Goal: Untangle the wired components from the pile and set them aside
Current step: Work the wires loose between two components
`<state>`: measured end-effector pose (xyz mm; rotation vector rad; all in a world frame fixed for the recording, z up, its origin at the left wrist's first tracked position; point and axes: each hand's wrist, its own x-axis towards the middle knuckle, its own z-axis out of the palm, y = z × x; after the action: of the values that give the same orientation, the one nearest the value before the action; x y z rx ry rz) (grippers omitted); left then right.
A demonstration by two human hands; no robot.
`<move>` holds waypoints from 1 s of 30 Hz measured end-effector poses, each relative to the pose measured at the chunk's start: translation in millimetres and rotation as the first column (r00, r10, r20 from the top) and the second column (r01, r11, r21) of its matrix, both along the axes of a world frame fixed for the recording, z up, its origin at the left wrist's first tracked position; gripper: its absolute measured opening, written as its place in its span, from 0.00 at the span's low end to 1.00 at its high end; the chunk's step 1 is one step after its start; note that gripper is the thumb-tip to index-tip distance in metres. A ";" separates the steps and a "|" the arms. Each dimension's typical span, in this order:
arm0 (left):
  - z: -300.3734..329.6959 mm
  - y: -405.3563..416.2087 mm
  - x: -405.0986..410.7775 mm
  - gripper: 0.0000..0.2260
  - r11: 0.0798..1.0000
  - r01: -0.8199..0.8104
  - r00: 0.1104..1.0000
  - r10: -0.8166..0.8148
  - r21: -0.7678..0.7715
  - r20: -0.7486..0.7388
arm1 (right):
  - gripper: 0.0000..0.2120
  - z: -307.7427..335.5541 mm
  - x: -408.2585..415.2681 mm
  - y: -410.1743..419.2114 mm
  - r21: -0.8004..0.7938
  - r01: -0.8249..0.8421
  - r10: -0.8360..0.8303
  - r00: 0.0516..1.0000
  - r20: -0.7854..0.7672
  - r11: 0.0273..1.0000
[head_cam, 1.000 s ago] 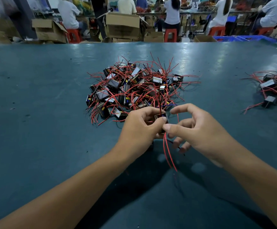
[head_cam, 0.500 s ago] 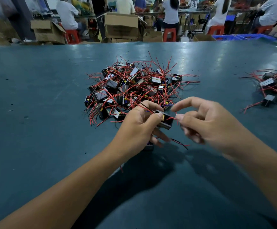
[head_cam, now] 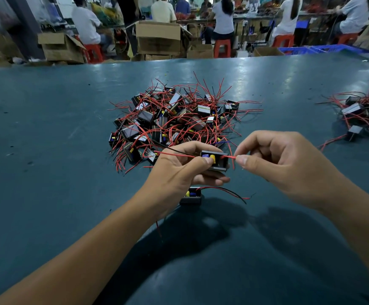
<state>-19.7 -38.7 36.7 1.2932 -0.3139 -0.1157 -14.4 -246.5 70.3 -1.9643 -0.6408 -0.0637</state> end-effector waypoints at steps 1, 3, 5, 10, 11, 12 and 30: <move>-1.0 0.1 0.4 0.06 1.000 -0.002 1.000 0.002 0.003 0.006 | 0.04 -0.1 -0.1 0.0 -0.010 -0.006 0.006 1.000 0.009 1.000; -2.5 0.6 0.3 0.05 1.000 0.005 1.000 -0.005 0.004 0.018 | 0.04 -0.1 -0.5 0.5 -0.021 -0.020 0.020 1.000 0.017 1.000; -3.0 0.4 -0.2 0.05 1.000 0.005 1.000 -0.005 0.005 0.020 | 0.04 -0.2 -1.2 0.7 -0.014 -0.031 0.032 0.999 0.013 0.999; 0.4 -0.2 -2.2 0.06 0.999 -0.017 1.000 0.016 0.045 0.021 | 0.05 -0.6 -1.4 0.3 -0.020 -0.045 0.045 0.999 0.000 0.999; 1.0 -0.7 -2.5 0.05 0.998 -0.019 1.000 0.018 0.055 0.020 | 0.05 -1.0 -1.3 -0.2 -0.022 -0.048 0.048 0.999 -0.006 0.999; 1.1 -1.3 -2.7 0.04 0.998 -0.021 1.000 0.020 0.060 0.018 | 0.05 -1.8 -1.0 -0.5 -0.026 -0.048 0.048 0.999 -0.010 0.999; -2.6 -4.2 -4.5 0.13 0.990 0.108 0.994 -0.109 0.090 -0.001 | 0.05 -7.9 1.8 1.6 -0.260 0.170 -0.084 0.946 0.314 0.951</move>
<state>-24.3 -42.9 34.2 1.3657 -0.3867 -0.2216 -12.6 -244.9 62.4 -2.2984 -0.7491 -0.3760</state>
